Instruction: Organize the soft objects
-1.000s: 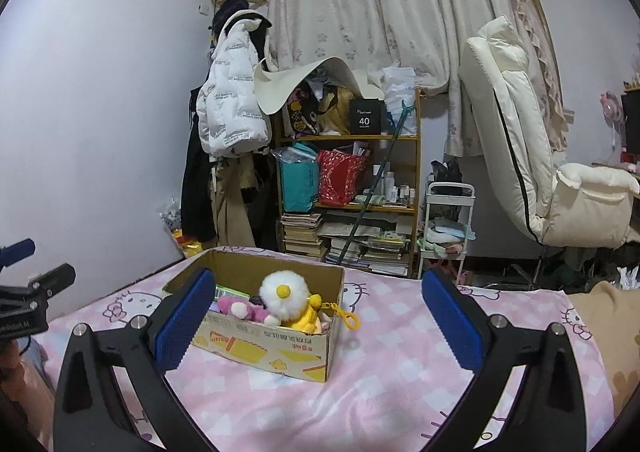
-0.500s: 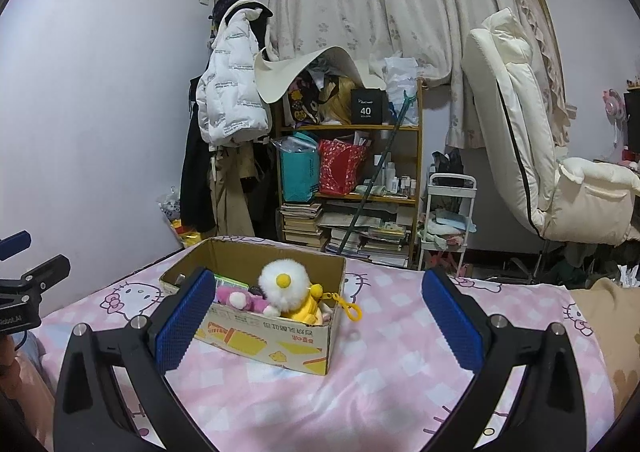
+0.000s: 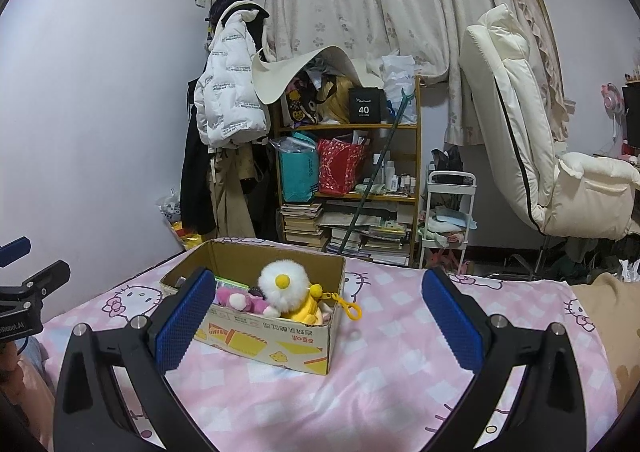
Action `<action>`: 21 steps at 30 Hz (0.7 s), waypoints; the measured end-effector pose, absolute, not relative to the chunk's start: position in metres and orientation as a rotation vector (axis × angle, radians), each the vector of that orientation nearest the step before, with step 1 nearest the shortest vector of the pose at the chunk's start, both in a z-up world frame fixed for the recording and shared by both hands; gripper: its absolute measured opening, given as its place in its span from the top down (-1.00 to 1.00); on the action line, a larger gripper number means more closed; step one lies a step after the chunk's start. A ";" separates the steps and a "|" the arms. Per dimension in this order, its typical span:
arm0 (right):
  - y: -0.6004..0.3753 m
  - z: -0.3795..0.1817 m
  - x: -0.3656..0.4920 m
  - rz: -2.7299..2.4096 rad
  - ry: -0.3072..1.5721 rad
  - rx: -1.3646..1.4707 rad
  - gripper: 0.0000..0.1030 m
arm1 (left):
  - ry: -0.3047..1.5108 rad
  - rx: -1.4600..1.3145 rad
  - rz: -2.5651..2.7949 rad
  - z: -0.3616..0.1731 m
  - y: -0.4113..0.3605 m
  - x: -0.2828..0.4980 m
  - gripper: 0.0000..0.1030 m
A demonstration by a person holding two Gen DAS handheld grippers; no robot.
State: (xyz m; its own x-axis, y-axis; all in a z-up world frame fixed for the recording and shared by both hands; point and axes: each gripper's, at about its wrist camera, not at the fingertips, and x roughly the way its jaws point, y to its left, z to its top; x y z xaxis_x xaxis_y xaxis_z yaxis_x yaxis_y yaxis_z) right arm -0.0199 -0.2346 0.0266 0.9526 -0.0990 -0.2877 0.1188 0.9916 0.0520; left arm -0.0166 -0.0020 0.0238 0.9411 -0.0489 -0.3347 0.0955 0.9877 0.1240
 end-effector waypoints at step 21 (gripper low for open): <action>-0.231 0.032 -0.018 -0.108 0.289 0.060 -1.00 | 0.343 0.123 -0.081 0.023 0.003 -0.019 -0.96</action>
State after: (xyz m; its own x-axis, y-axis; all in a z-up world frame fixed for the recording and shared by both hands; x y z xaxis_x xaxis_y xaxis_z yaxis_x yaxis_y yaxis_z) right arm -0.0177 -0.2308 0.0320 0.9528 -0.0973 -0.2877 0.1144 0.9925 0.0434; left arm -0.0186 0.0029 0.0228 0.9386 -0.0580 -0.3400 0.0996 0.9893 0.1062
